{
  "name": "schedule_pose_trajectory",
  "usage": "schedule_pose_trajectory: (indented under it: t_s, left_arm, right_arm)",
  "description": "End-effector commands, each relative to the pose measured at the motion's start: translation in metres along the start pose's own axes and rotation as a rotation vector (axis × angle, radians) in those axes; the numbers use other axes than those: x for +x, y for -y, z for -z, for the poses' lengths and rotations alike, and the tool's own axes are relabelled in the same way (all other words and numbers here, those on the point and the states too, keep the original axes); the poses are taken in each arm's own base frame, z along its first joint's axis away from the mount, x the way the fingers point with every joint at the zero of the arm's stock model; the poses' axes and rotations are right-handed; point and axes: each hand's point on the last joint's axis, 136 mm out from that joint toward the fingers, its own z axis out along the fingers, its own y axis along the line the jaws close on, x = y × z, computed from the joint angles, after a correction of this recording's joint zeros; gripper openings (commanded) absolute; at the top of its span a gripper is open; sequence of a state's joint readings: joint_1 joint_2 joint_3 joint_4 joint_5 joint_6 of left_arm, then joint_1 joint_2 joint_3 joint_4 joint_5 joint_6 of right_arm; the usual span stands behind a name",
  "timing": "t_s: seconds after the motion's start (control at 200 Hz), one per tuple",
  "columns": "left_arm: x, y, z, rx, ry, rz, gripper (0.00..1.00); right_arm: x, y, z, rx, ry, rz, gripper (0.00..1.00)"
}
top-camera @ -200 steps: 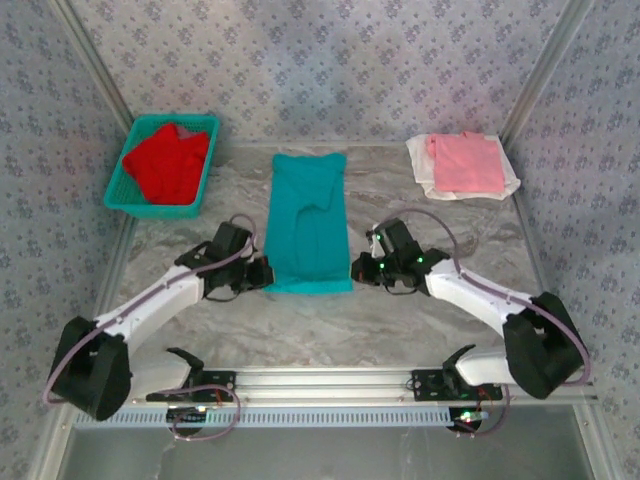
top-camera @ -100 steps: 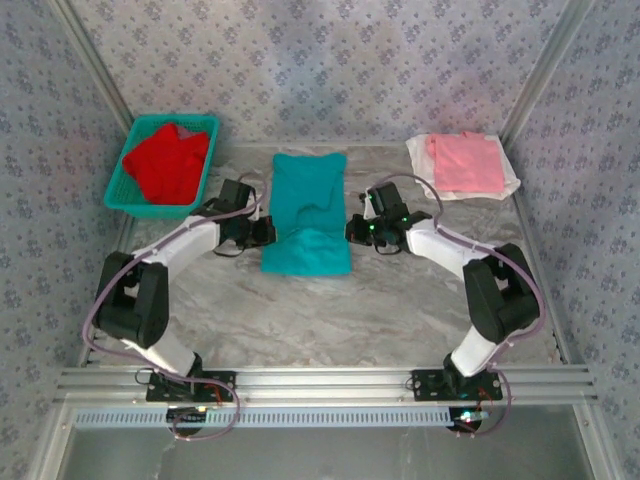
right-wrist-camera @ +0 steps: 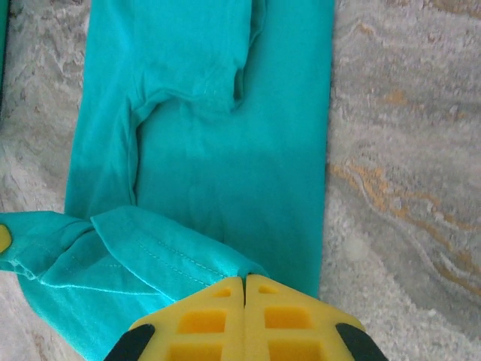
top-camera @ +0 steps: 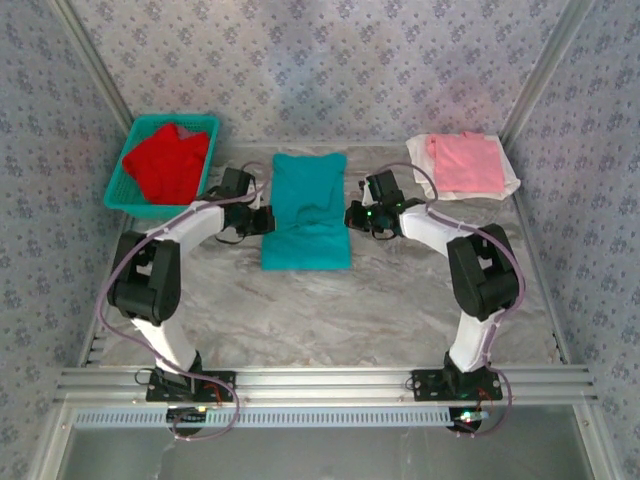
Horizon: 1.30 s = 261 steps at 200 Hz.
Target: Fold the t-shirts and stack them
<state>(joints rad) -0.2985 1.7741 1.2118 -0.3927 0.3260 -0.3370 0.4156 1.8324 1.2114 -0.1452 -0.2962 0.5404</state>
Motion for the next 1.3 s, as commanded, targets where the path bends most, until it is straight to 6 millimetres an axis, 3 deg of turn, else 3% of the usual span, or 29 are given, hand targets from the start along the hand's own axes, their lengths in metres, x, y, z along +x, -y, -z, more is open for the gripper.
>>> schedule_pose_trajectory:
  t_s: [0.0,0.09,0.13,0.2,0.32,0.41,0.545,0.63,0.655,0.77,0.869,1.094,1.299]
  left_arm:
    - [-0.018,-0.002,-0.001,0.000,0.023,-0.026,0.00]
    - [-0.031,-0.006,-0.006,-0.012,0.035,-0.030,0.00]
    - [-0.038,-0.010,-0.009,-0.025,0.042,-0.031,0.14]
    - [-0.051,-0.018,-0.015,-0.052,0.043,-0.036,0.38]
    - [-0.073,-0.028,-0.013,-0.098,0.072,-0.006,0.39]
    - [-0.077,-0.020,-0.001,-0.087,0.108,0.001,0.40]
    - [-0.049,0.001,0.012,-0.051,0.143,-0.022,0.41]
    - [-0.024,0.017,0.013,-0.026,0.137,-0.047,0.40]
    - [-0.016,0.022,0.012,-0.017,0.130,-0.056,0.39]
    - [0.017,0.036,0.004,0.012,0.095,-0.082,0.36]
    - [0.040,0.019,-0.010,-0.017,0.069,-0.057,0.35]
    - [0.064,-0.020,-0.030,-0.130,0.009,-0.023,0.33]
    - [0.086,-0.038,-0.034,-0.179,-0.041,-0.012,0.33]
  right_arm:
    - [-0.024,-0.006,-0.002,-0.021,0.036,0.024,0.00]
    - [-0.033,-0.005,-0.011,-0.025,0.027,0.017,0.00]
    - [-0.037,-0.004,-0.017,-0.027,0.016,0.015,0.01]
    - [-0.045,-0.001,-0.024,-0.019,-0.008,0.001,0.25]
    - [-0.058,0.000,-0.023,-0.015,-0.001,-0.011,0.31]
    - [-0.057,-0.003,-0.008,0.002,0.011,0.011,0.32]
    - [-0.030,-0.016,0.017,-0.034,0.022,0.072,0.26]
    - [-0.008,-0.031,0.029,-0.105,0.027,0.084,0.13]
    - [0.011,-0.028,0.026,-0.121,-0.008,0.074,0.12]
    - [0.053,-0.042,0.020,-0.202,-0.094,0.049,0.11]
    - [0.075,-0.041,0.004,-0.199,-0.144,0.056,0.11]
    - [0.090,0.002,-0.029,-0.038,-0.190,0.059,0.10]
    - [0.114,0.035,-0.030,0.038,-0.238,0.035,0.09]
